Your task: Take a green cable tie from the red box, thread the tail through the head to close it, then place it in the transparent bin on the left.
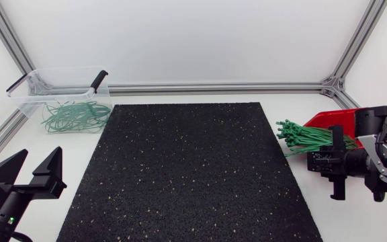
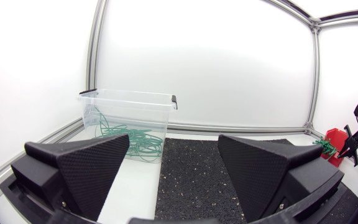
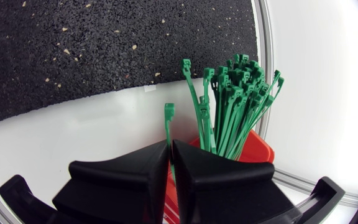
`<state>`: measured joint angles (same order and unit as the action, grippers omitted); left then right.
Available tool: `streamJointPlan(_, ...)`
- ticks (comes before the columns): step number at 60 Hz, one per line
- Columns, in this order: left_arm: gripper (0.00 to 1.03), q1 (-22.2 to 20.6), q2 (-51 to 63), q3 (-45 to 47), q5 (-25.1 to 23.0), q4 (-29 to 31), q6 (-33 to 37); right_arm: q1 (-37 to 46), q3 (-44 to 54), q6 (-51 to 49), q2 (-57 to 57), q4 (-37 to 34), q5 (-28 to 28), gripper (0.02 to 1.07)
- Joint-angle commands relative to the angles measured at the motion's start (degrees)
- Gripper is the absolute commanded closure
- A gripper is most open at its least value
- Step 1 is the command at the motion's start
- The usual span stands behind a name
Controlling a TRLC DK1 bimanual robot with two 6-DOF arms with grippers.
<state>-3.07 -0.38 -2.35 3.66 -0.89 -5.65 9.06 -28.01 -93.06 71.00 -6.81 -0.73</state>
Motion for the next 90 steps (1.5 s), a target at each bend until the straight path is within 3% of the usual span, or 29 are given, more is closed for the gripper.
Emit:
streamJointPlan(1,0.04,-0.09,-0.06,2.26,-0.15,1.32,-0.94,0.08,-0.03,-0.72,-1.04,0.66,-0.59,1.01)
streamJointPlan(39,0.04,-0.09,-0.41,2.26,-0.23,0.8,-0.77,-3.0,-11.28,8.42,-12.82,-11.65,2.14,1.01)
streamJointPlan(60,0.04,0.87,-0.5,-1.43,-2.61,-1.22,-0.68,-3.7,-27.19,21.78,-16.25,-32.39,11.98,1.01)
streamJointPlan(70,0.04,0.35,0.38,-5.47,-2.78,0.18,-1.73,-4.84,-33.78,26.0,-16.07,-41.18,15.67,1.01)
streamJointPlan(76,0.04,0.61,2.23,-8.37,-3.31,1.24,-3.05,-6.16,-38.79,27.31,-15.46,-49.97,19.37,1.01)
streamJointPlan(81,0.04,0.79,4.16,-11.19,-4.63,2.56,-4.63,-6.42,-43.01,28.63,-14.66,-56.65,22.7,1.01)
streamJointPlan(90,0.04,2.54,9.7,-17.43,-9.37,5.81,-9.03,-11.26,-48.46,35.49,-12.56,-62.36,23.41,1.01)
